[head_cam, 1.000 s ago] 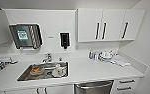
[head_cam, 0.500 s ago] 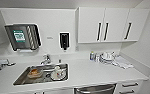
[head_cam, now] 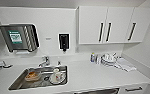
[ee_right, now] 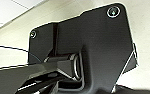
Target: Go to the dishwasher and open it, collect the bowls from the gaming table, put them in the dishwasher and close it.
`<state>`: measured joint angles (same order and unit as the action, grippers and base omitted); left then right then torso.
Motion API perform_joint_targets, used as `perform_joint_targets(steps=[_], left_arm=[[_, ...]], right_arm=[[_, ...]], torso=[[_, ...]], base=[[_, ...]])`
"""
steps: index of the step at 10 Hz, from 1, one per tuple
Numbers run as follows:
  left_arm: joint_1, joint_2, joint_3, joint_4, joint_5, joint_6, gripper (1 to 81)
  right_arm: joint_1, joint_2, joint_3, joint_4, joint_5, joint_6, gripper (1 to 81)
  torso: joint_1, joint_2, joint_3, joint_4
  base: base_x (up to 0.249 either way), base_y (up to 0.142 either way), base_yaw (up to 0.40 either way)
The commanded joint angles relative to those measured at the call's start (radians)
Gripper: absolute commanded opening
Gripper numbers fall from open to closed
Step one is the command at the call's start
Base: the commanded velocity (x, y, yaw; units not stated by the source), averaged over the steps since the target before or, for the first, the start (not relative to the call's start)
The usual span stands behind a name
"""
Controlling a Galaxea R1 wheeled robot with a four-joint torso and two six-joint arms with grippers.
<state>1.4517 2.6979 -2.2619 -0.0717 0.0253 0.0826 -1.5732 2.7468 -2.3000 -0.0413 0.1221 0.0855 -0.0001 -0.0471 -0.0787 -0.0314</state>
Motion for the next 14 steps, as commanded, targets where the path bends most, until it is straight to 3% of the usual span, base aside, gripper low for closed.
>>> perform_joint_targets(steps=[1, 7, 10, 12, 13, 14], left_arm=[[-0.053, -0.019, 0.008, 0.0, 0.056, 0.006, 81.1], [-0.053, -0.016, -0.002, -0.003, 0.056, 0.002, 81.1], [-0.052, -0.035, 0.001, -0.003, 0.008, -0.003, 81.1], [-0.052, -0.039, 0.004, 0.001, 0.005, 0.002, 81.1], [-0.05, -0.044, 0.01, 0.001, -0.017, 0.002, 81.1], [-0.05, -0.061, 0.031, 0.003, -0.031, 0.002, 81.1]], right_arm=[[0.04, -0.019, 0.007, -0.011, -0.05, -0.004, 81.1], [0.041, -0.019, 0.004, 0.004, -0.039, 0.005, 81.1], [0.069, -0.023, 0.024, 0.011, -0.053, 0.011, 81.1], [0.077, -0.065, 0.098, 0.021, -0.069, 0.011, 81.1], [0.077, -0.103, 0.164, 0.021, -0.062, 0.011, 81.1], [0.077, -0.146, 0.234, 0.024, -0.056, 0.013, 81.1]], torso=[[0.0, 0.0, 0.0, 0.0], [0.001, 0.0, 0.0, 0.0], [0.001, 0.0, 0.0, 0.0], [0.001, 0.0, 0.0, 0.0], [0.065, -0.1, 0.0, 0.0], [0.067, -0.104, 0.0, 0.0]], base=[[0.116, 0.0, 0.0], [0.014, 0.0, 0.0], [0.0, 0.0, 0.0], [0.0, 0.0, 0.0], [0.0, 0.0, 0.0], [0.0, 0.0, 0.0]])
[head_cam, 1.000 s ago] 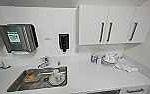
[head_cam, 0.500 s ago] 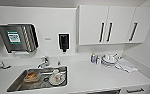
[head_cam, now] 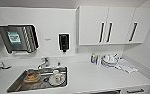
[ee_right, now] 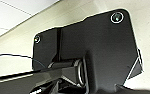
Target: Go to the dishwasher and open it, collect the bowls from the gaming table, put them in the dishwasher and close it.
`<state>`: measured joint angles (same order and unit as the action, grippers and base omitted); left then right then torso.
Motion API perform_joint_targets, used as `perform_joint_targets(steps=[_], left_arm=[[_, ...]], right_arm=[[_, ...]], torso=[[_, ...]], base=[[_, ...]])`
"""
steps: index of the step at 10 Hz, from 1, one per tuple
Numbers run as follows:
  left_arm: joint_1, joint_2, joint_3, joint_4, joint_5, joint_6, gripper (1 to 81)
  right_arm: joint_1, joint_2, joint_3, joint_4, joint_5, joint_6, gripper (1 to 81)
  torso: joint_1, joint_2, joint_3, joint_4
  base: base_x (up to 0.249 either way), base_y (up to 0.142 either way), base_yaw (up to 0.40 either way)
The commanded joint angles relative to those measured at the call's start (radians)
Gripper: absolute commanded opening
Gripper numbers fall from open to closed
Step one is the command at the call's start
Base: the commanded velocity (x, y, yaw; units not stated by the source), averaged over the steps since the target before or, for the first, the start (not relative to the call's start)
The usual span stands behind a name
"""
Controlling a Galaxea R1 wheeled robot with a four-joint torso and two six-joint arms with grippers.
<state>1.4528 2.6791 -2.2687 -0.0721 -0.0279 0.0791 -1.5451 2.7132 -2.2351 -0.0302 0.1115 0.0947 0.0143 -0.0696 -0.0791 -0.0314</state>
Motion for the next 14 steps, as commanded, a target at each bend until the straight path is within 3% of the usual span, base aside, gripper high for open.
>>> perform_joint_targets(steps=[1, 3, 6, 9, 12, 14], left_arm=[[-0.051, -0.075, 0.093, 0.005, 0.02, 0.005, 81.1], [-0.054, -0.16, 0.227, 0.005, 0.0, 0.004, 81.1], [-0.073, -0.269, 0.374, 0.003, -0.003, 0.001, 81.1], [-0.084, -0.485, 0.671, 0.006, -0.087, -0.001, 81.1], [-0.096, -0.704, 0.935, 0.008, -0.156, 0.01, 81.1], [-0.096, -0.8, 1.051, 0.051, -0.198, 0.008, 81.1]], right_arm=[[0.052, -0.161, 0.242, 0.015, -0.043, 0.005, 81.1], [0.064, -0.231, 0.339, 0.055, -0.042, 0.005, 81.1], [0.084, -0.281, 0.388, 0.079, -0.041, 0.005, 81.1], [0.095, -0.326, 0.403, 0.115, -0.038, 0.005, 81.1], [0.137, -0.453, 0.549, 0.13, -0.036, 0.007, 81.1], [0.161, -0.521, 0.608, 0.158, -0.018, 0.008, 81.1]], torso=[[0.062, -0.097, 0.0, 0.0], [0.099, -0.156, 0.0, 0.0], [0.167, -0.264, 0.0, 0.0], [0.232, -0.367, 0.001, 0.0], [0.295, -0.468, 0.001, 0.0], [0.336, -0.533, -0.097, 0.0]], base=[[0.0, 0.0, 0.0], [0.0, 0.0, 0.0], [0.0, 0.0, 0.0], [0.0, 0.0, 0.0], [0.0, 0.0, 0.0], [0.0, 0.0, 0.0]])
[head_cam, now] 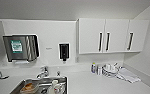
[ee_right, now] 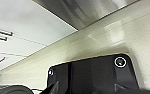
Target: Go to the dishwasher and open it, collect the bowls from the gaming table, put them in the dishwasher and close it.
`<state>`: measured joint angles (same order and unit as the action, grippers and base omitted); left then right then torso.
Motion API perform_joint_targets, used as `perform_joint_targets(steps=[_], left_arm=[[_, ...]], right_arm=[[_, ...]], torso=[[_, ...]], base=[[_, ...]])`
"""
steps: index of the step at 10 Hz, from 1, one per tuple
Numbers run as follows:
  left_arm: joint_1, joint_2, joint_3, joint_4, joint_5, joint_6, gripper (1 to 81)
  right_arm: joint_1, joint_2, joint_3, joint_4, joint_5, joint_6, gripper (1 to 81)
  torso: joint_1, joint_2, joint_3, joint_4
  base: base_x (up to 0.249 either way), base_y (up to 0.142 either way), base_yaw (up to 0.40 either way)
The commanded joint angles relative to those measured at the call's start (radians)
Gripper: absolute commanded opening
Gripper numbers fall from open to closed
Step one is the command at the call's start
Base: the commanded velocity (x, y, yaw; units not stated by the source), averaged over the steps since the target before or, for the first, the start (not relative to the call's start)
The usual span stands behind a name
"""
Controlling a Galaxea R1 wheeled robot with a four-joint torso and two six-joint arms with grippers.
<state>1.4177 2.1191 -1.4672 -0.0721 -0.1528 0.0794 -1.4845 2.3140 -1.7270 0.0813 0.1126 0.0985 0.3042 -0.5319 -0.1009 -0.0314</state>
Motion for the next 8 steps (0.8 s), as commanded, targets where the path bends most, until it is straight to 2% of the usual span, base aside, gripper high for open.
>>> perform_joint_targets(steps=[1, 3, 4, 5, 7, 8], left_arm=[[-0.064, -0.285, 0.298, 0.058, -0.097, 0.008, 81.1], [-0.093, -0.358, 0.376, 0.063, -0.103, 0.008, 81.1], [-0.116, -0.39, 0.419, 0.078, -0.1, 0.007, 81.1], [-0.145, -0.43, 0.474, 0.097, -0.094, 0.007, 81.1], [-0.229, -0.482, 0.538, 0.101, -0.077, 0.007, 81.1], [-0.287, -0.491, 0.554, 0.091, 0.002, 0.002, 81.1]], right_arm=[[0.114, -0.15, 0.133, 0.051, -0.018, 0.006, 81.1], [0.137, -0.193, 0.182, 0.051, -0.017, 0.007, 81.1], [0.149, -0.21, 0.201, 0.051, -0.019, 0.015, 81.1], [0.16, -0.23, 0.218, 0.051, -0.019, 0.021, 81.1], [0.186, -0.258, 0.256, 0.051, -0.019, 0.03, 81.1], [0.199, -0.27, 0.27, 0.051, -0.019, 0.035, 81.1]], torso=[[0.063, -0.098, -0.092, 0.0], [0.104, -0.163, -0.152, 0.0], [0.125, -0.195, -0.172, 0.0], [0.148, -0.231, -0.118, 0.0], [0.191, -0.298, -0.135, 0.0], [0.212, -0.331, -0.137, 0.0]], base=[[0.0, 0.0, 0.0], [0.0, 0.0, 0.0], [0.0, 0.0, 0.0], [0.0, 0.0, 0.0], [0.0, 0.0, 0.0], [0.0, 0.0, 0.0]])
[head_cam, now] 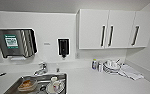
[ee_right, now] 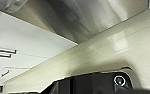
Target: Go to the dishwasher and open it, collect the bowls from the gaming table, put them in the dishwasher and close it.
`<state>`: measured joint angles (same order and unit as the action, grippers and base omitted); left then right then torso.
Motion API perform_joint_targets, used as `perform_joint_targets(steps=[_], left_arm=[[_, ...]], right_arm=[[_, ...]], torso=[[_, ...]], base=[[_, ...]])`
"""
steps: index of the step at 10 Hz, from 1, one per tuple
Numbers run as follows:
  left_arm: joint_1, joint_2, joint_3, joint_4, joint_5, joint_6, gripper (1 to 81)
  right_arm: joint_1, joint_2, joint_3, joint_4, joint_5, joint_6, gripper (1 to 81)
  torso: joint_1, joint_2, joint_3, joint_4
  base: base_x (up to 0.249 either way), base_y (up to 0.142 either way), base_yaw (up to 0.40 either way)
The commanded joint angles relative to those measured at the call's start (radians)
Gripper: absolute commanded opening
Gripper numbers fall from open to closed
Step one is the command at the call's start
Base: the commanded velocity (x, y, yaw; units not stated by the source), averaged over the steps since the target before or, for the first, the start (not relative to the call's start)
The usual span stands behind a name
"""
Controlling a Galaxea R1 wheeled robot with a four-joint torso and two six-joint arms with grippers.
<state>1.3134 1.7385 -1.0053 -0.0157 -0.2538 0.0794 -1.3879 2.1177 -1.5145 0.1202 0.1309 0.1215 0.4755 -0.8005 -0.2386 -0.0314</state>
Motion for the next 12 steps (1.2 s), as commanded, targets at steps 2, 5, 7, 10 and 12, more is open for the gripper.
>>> perform_joint_targets(steps=[2, 5, 7, 10, 12], left_arm=[[-0.251, -0.083, 0.09, 0.033, 0.205, -0.004, 81.1], [-0.262, -0.051, 0.088, 0.039, 0.217, -0.004, 81.1], [-0.262, -0.037, 0.1, 0.045, 0.219, -0.004, 81.1], [-0.262, -0.034, 0.106, 0.046, 0.217, -0.004, 81.1], [-0.262, -0.036, 0.105, 0.046, 0.217, -0.004, 81.1]], right_arm=[[0.117, -0.083, 0.07, 0.012, -0.039, 0.017, 81.1], [0.134, -0.101, 0.083, 0.012, -0.039, 0.047, 81.1], [0.158, -0.129, 0.114, 0.012, -0.04, 0.07, 81.1], [0.19, -0.186, 0.175, 0.012, -0.042, 0.093, 81.1], [0.201, -0.198, 0.188, 0.012, -0.042, 0.104, 81.1]], torso=[[0.083, -0.129, -0.038, 0.0], [0.142, -0.222, -0.129, 0.0], [0.179, -0.282, -0.174, 0.0], [0.234, -0.366, -0.241, 0.0], [0.268, -0.42, -0.289, 0.0]], base=[[0.0, 0.0, 0.0], [0.0, 0.0, 0.0], [0.0, 0.0, 0.0], [0.0, 0.0, 0.0], [0.0, 0.0, 0.0]])
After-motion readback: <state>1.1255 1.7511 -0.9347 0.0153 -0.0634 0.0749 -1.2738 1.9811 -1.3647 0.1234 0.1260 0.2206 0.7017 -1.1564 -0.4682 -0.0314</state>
